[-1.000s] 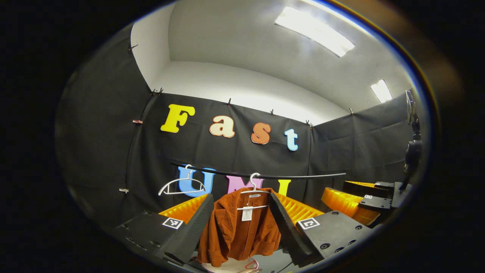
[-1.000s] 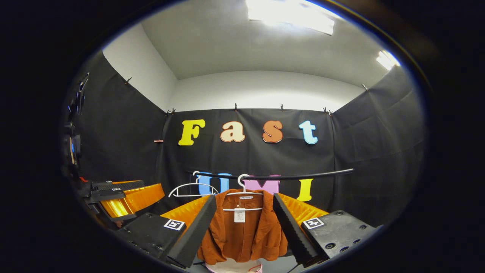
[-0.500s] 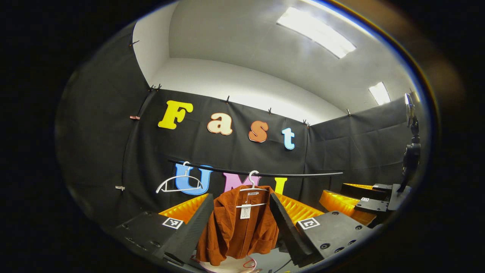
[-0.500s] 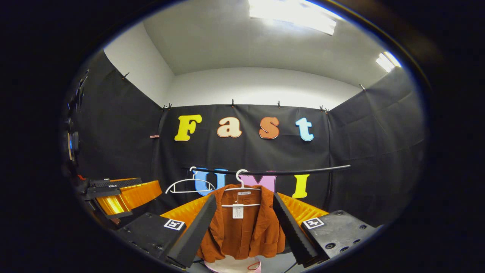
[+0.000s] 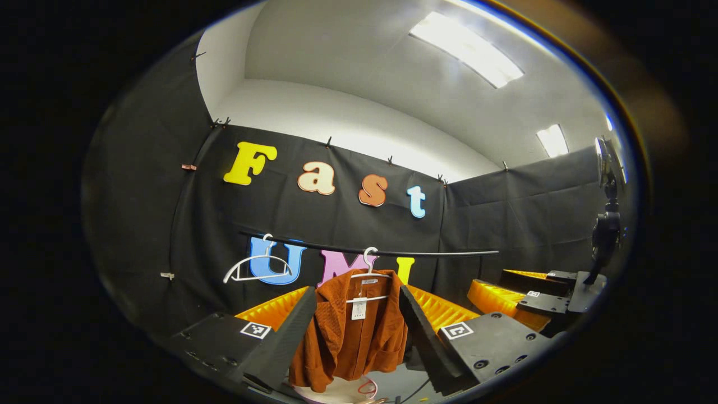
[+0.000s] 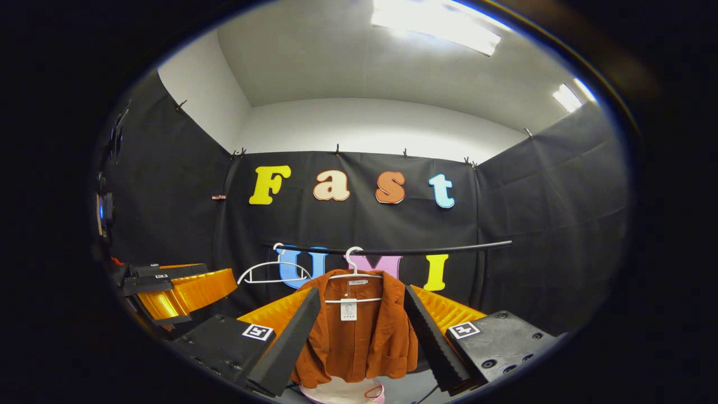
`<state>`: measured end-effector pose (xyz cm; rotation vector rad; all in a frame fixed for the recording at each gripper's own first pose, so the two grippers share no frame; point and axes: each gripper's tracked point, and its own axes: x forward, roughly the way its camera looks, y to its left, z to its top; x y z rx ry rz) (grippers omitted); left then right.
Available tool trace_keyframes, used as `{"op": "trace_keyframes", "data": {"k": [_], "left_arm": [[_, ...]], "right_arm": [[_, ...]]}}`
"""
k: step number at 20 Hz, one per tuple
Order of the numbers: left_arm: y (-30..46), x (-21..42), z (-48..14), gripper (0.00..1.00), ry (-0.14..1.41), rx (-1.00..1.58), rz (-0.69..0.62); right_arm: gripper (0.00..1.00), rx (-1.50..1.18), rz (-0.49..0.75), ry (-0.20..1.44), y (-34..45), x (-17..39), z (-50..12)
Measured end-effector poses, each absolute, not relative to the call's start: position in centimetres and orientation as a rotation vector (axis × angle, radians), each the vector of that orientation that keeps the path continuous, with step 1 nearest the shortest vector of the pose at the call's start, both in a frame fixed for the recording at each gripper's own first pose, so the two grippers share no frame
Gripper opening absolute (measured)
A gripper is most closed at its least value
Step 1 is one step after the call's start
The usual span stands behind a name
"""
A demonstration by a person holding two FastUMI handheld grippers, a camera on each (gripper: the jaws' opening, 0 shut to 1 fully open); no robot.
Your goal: Grasp the clothes on the hanger with both hands and then place them into the laundry hamper below.
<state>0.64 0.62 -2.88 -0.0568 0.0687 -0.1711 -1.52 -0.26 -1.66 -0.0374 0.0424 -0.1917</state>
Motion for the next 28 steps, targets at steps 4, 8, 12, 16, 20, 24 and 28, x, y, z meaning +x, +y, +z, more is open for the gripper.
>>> {"op": "trace_keyframes", "data": {"k": [4,8,12,16,20,24,28], "left_arm": [[1.1,2.3,-4.9,0.94,0.104,-0.081,-0.172],[0.3,5.6,-8.0,0.94,0.142,-0.076,-0.169],[-1.1,10.8,-12.3,0.94,0.189,-0.051,-0.14],[-2.0,16.4,-16.7,0.94,0.203,-0.057,-0.017],[-2.1,20.3,-20.4,0.94,0.192,-0.035,0.084],[-0.6,22.9,-23.3,0.94,0.177,0.027,0.214],[0.3,24.8,-26.8,0.94,0.236,0.036,0.288]], "right_arm": [[0.97,-0.071,-0.205,0.088,-1.0,-0.7,-3.8],[0.97,-0.079,-0.202,0.128,-2.7,2.2,-7.3],[0.97,-0.076,-0.141,0.157,-4.6,7.4,-11.3],[0.97,-0.05,-0.072,0.18,-7.8,13.1,-16.0],[0.98,-0.038,-0.021,0.281,-10.7,17.0,-22.5],[0.98,0.02,0.022,0.326,-12.0,20.3,-26.4],[0.98,0.044,0.065,0.373,-12.2,23.0,-29.6]]}}
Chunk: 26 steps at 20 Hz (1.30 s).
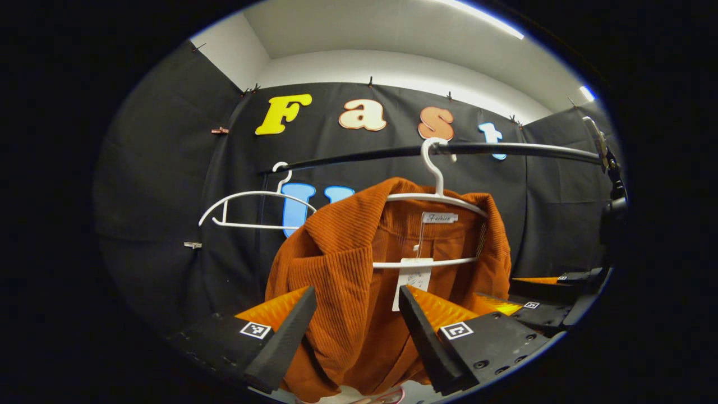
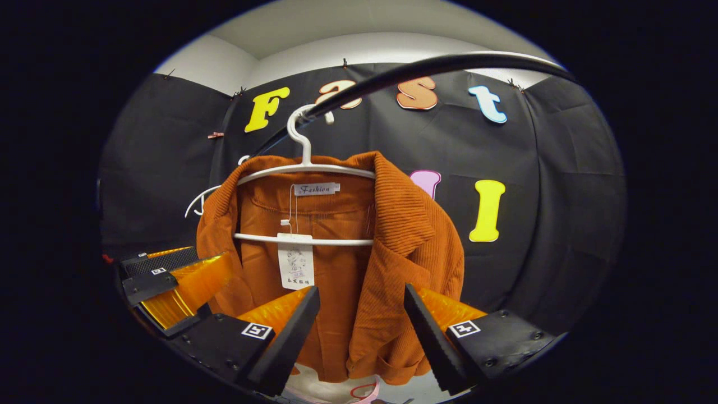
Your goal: Grasp the clothes on the hanger with both hands and then place them into the laundry hamper below.
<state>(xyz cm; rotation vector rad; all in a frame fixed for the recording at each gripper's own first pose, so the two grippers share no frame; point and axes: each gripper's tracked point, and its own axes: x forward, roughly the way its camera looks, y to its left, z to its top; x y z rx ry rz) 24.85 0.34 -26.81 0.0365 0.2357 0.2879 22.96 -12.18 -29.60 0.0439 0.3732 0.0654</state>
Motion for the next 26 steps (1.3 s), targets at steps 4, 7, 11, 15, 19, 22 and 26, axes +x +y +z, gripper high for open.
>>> {"op": "trace_keyframes", "data": {"k": [4,7,11,15,19,22,26], "left_arm": [[2.0,25.6,-29.1,0.93,0.271,0.025,0.393],[2.7,26.2,-29.9,0.93,0.277,0.03,0.445],[4.6,26.9,-30.2,0.93,0.263,0.052,0.529],[5.4,28.0,-30.2,0.9,0.253,0.053,0.563],[5.6,30.2,-31.0,0.8,0.276,0.056,0.524],[6.6,31.0,-30.6,0.29,0.282,0.059,0.528],[7.6,30.3,-29.9,0.06,0.307,0.073,0.525]], "right_arm": [[0.98,0.064,0.095,0.404,-12.3,24.6,-32.2],[0.98,0.08,0.103,0.409,-12.8,26.2,-33.3],[0.98,0.107,0.087,0.411,-14.0,27.9,-34.7],[0.81,0.152,0.091,0.398,-15.1,29.4,-35.3],[0.72,0.15,0.097,0.397,-16.5,31.1,-36.0],[0.3,0.16,0.101,0.358,-18.0,32.4,-35.2],[0.14,0.234,0.142,0.347,-20.0,32.8,-34.6]]}}
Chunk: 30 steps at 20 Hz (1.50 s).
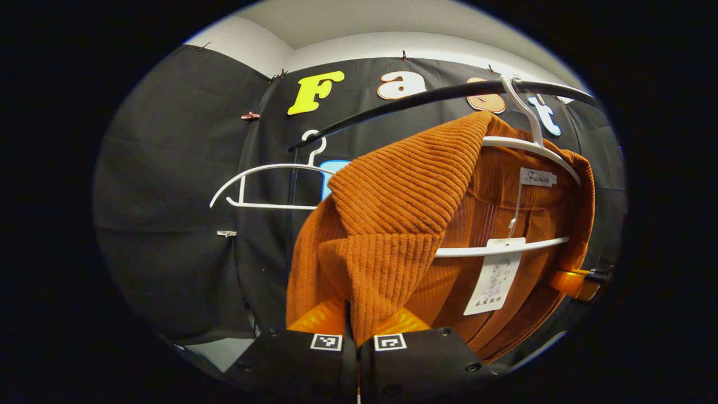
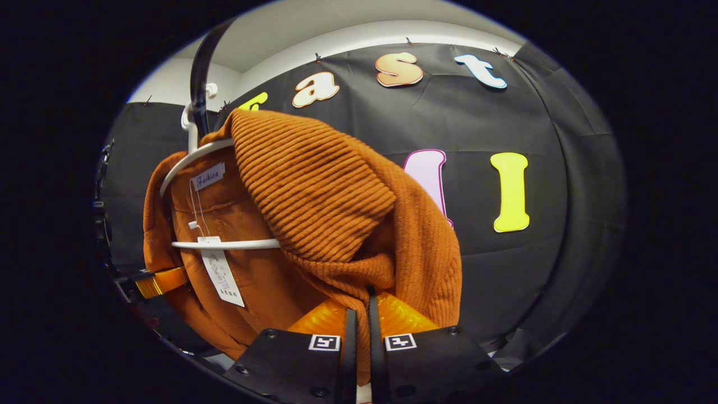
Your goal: Grasp the clothes on the hanger with both hands and then place them into the laundry hamper below.
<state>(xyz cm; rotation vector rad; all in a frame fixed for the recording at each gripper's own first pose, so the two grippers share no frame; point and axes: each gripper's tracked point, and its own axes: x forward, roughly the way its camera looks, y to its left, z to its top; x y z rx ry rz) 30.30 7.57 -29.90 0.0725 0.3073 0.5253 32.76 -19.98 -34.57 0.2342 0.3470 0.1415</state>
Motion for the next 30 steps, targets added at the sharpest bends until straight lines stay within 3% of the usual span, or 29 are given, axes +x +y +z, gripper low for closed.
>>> {"op": "trace_keyframes", "data": {"k": [9,10,11,16,17,18,19,20,30], "left_arm": [[10.3,27.5,-19.3,0.06,0.148,0.137,0.61],[10.5,27.6,-18.4,0.05,0.13,0.158,0.608],[10.4,28.0,-17.5,0.05,0.117,0.184,0.599],[10.8,30.3,-14.9,0.05,0.106,0.32,0.524],[10.9,30.5,-14.8,0.06,0.114,0.345,0.507],[11.3,30.7,-14.8,0.05,0.123,0.361,0.496],[11.8,31.0,-15.1,0.05,0.135,0.36,0.487],[12.3,31.2,-15.9,0.06,0.152,0.346,0.482],[14.4,28.2,-27.1,0.06,0.353,0.113,0.488]], "right_arm": [[0.14,0.419,0.033,0.198,-27.8,32.6,-28.6],[0.19,0.414,0.022,0.183,-28.4,33.0,-28.1],[0.14,0.411,0.014,0.165,-29.1,33.5,-27.4],[0.14,0.329,0.005,0.086,-30.8,36.0,-24.5],[0.1,0.315,0.015,0.088,-30.7,36.5,-24.4],[0.19,0.308,0.024,0.09,-30.7,36.9,-24.4],[0.1,0.31,0.034,0.094,-30.5,37.3,-24.5],[0.14,0.318,0.041,0.104,-30.2,37.3,-24.9],[0.14,0.334,0.047,0.285,-28.7,33.4,-31.7]]}}
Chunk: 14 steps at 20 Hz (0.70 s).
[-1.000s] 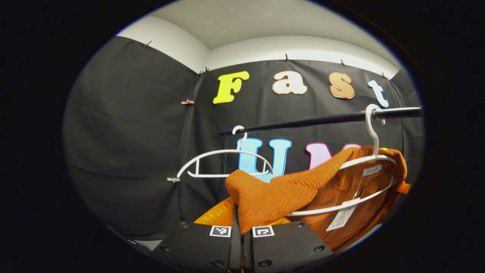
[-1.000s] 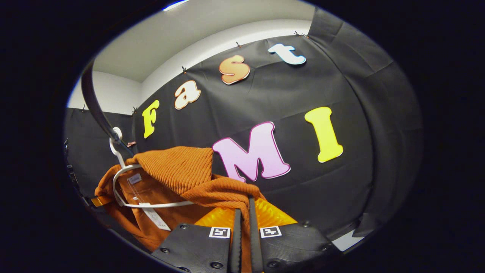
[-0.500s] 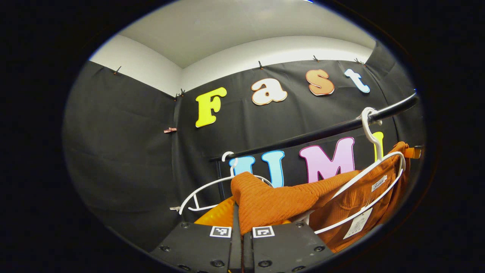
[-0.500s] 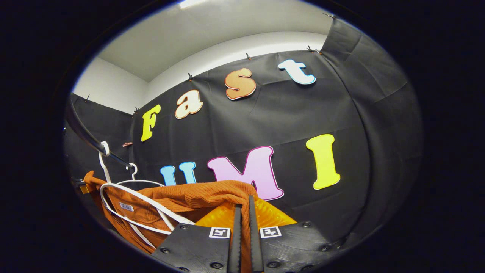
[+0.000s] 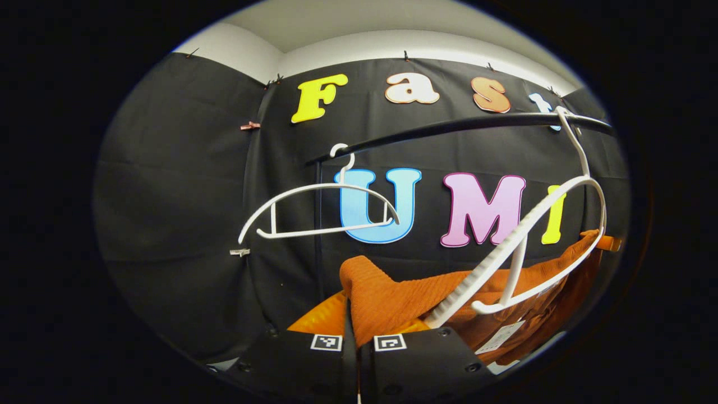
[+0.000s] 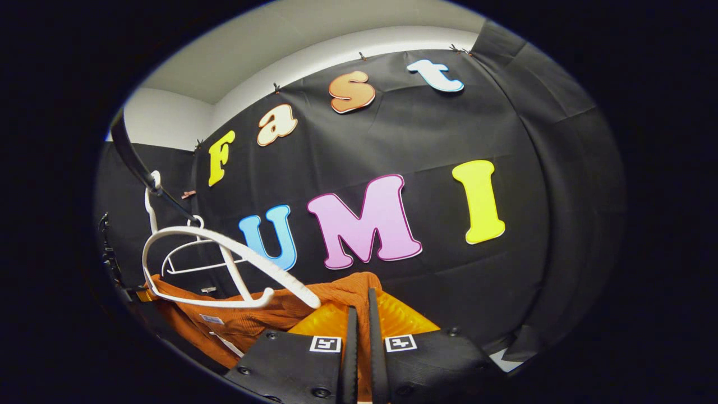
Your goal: Grasp the clothes on the hanger with both hands and then place them into the laundry hamper below.
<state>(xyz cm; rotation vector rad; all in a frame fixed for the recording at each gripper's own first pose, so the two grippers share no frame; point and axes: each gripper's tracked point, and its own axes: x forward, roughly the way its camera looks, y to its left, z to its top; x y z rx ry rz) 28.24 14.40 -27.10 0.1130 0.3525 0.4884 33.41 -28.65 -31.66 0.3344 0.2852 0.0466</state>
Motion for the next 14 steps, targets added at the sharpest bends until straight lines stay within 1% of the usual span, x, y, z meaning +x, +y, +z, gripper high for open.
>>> {"op": "trace_keyframes", "data": {"k": [3,8,11,14], "left_arm": [[13.2,26.7,-30.2,0.06,0.417,0.092,0.463],[10.0,23.9,-35.4,0.07,0.552,0.048,0.396],[6.8,23.6,-38.2,0.06,0.615,-0.013,0.325],[4.6,23.9,-39.3,0.07,0.634,0.0,0.262]], "right_arm": [[0.14,0.324,0.051,0.351,-27.4,31.5,-34.1],[0.14,0.385,0.126,0.506,-21.8,28.0,-38.5],[0.14,0.406,0.182,0.588,-18.0,26.6,-40.6],[0.14,0.454,0.233,0.661,-14.2,24.6,-41.9]]}}
